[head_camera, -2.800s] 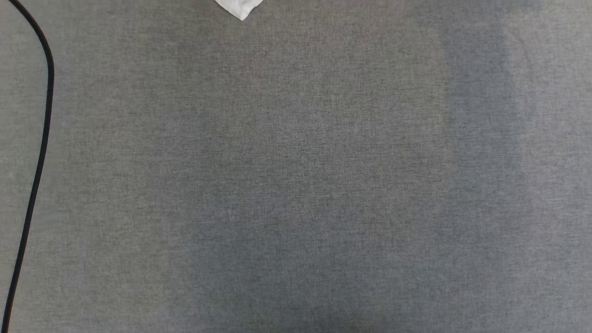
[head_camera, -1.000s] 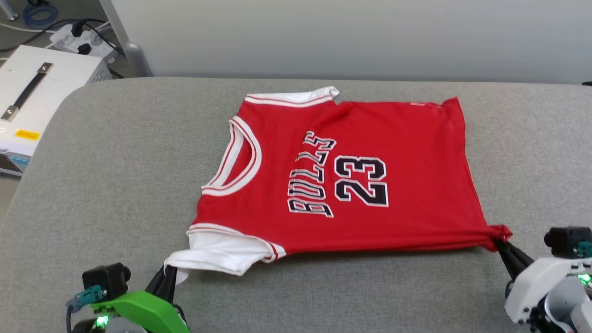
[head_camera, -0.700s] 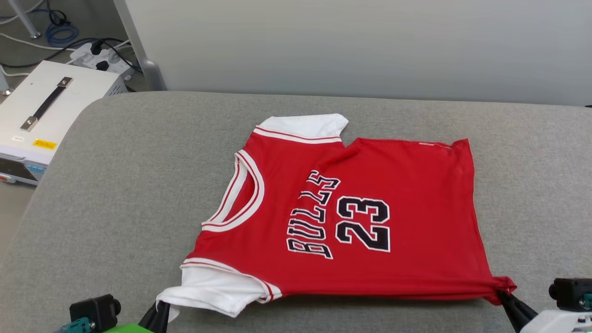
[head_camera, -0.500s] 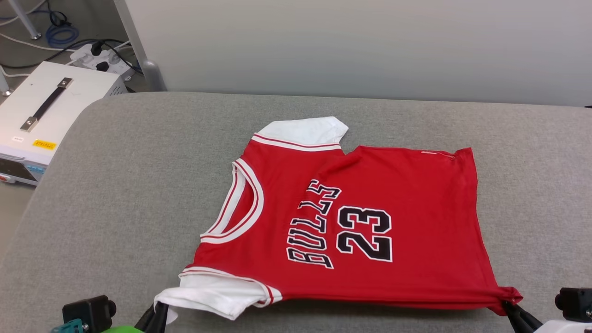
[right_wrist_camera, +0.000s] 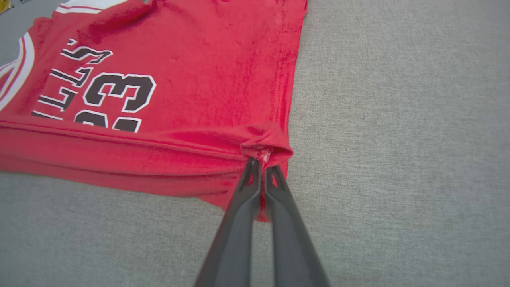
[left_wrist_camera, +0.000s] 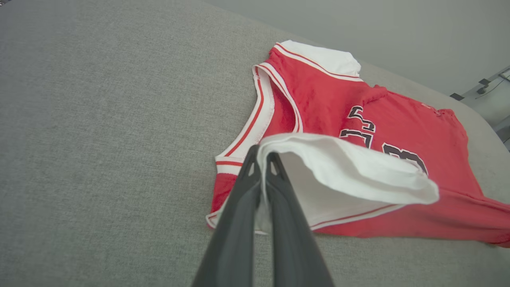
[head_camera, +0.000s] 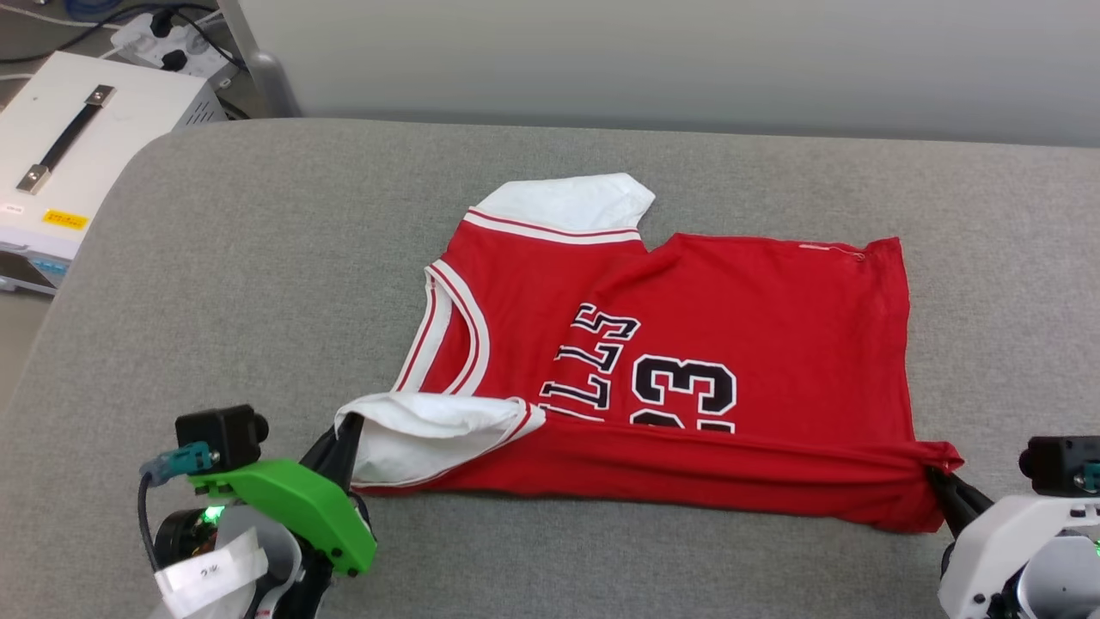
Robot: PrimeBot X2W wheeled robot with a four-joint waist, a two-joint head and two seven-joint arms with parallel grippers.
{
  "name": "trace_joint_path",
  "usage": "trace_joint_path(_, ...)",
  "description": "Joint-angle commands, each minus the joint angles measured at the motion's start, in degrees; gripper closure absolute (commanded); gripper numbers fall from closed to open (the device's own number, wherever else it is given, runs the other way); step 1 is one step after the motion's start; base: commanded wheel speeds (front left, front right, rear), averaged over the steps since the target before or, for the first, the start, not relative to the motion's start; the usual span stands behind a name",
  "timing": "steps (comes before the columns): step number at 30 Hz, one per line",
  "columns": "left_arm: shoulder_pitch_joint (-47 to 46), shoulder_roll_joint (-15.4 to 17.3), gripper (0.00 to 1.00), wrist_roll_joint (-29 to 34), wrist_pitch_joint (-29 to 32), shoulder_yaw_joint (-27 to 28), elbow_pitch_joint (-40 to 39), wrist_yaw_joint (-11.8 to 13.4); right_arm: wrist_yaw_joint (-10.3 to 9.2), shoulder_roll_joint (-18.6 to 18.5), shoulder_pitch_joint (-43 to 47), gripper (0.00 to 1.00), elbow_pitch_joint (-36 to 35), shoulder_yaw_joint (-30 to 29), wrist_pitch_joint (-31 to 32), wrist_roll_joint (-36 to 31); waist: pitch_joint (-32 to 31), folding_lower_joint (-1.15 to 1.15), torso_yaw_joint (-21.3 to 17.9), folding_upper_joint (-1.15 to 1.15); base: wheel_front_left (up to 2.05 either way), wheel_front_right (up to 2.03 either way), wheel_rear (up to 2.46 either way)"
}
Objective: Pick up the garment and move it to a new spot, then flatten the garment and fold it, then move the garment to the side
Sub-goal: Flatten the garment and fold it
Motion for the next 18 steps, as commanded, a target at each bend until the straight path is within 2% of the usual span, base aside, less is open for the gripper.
trace_joint_path(1,-2.31,-0.82,1.00,0.60,-0.46,-0.08,2.07,-1.00,-0.10,-0.60,-1.85,1.00,1.12,0.50,-0.23,0.04,1.89,0.01,0.03,0.00,0.00,0.00,0.00)
trace_joint_path(10,-13.32,-6.24,1.00,-0.39,-1.85,-1.73,18.55,-7.69,-0.10,-4.06,-10.22,1.00,9.88,5.23,-3.14,1.76,6.81,0.01,0.30,0.00,0.00,0.00,0.00)
trace_joint_path(18,-18.81,-9.49,1.00,-1.03,0.19,-4.07,30.67,-11.74,-0.10,-5.57,-13.96,1.00,16.49,8.24,-6.05,2.92,8.65,0.01,0.55,0.00,0.00,0.00,0.00)
